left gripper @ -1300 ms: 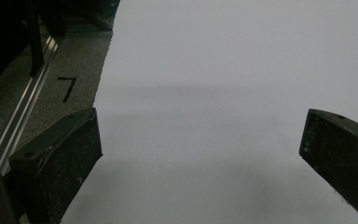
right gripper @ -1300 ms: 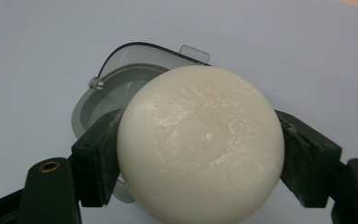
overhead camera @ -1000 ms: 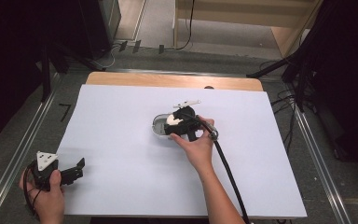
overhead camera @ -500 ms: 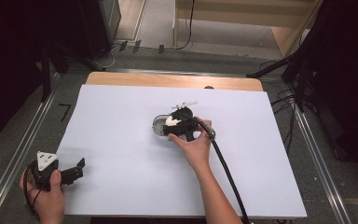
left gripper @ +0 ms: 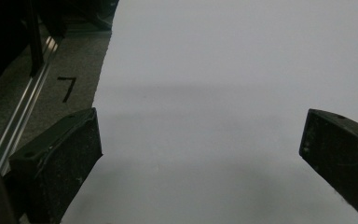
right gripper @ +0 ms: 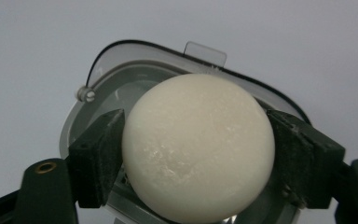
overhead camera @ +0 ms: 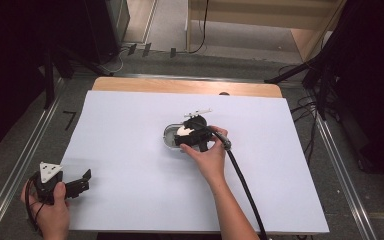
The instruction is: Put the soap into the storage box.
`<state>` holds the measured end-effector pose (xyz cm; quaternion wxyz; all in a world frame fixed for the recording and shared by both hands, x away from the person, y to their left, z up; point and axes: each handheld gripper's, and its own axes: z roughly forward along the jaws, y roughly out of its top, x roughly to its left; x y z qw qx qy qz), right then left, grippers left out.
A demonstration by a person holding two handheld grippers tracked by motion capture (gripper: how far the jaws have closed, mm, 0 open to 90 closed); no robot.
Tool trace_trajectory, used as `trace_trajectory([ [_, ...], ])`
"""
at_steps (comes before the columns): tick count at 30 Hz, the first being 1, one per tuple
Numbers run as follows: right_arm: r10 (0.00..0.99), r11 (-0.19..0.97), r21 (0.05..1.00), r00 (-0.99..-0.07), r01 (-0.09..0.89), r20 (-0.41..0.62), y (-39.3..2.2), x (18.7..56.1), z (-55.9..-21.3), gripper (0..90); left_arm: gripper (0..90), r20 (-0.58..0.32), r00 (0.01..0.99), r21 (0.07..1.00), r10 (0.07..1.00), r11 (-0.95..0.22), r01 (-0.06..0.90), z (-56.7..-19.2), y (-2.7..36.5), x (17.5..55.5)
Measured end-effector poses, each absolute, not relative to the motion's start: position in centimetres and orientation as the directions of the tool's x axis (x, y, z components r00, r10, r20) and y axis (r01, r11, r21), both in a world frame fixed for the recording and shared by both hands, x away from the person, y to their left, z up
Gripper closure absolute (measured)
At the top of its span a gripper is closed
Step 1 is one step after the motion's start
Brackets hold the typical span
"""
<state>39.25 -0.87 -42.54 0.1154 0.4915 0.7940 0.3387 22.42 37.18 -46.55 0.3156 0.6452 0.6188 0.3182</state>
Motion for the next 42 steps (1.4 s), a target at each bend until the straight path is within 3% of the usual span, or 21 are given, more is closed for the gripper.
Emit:
trace_trajectory([
  [19,0.871,0.187,0.713,-0.450,0.675,0.198,-3.7,38.4,-40.2,27.0,0.0,0.025,0.032,0.800,0.999,-0.039,0.599,-46.5,37.1,22.4],
  [31,0.895,0.153,0.746,-0.411,0.648,0.174,-7.4,37.1,-41.1,24.2,0.0,0.027,0.032,0.799,0.999,-0.041,0.600,-46.5,37.1,22.4],
  [34,0.895,0.145,0.755,-0.410,0.640,0.175,-8.0,36.7,-41.4,21.7,0.0,0.027,0.032,0.798,0.999,-0.041,0.601,-46.5,37.1,22.4],
  [36,0.908,0.147,0.758,-0.391,0.636,0.152,-8.3,36.4,-41.6,15.4,0.0,0.026,0.031,0.799,0.999,-0.039,0.599,-46.5,37.1,22.4],
  [42,0.907,0.163,0.752,-0.397,0.639,0.141,-9.4,35.8,-42.1,13.3,0.0,0.024,0.030,0.800,0.999,-0.037,0.599,-46.6,37.1,22.4],
])
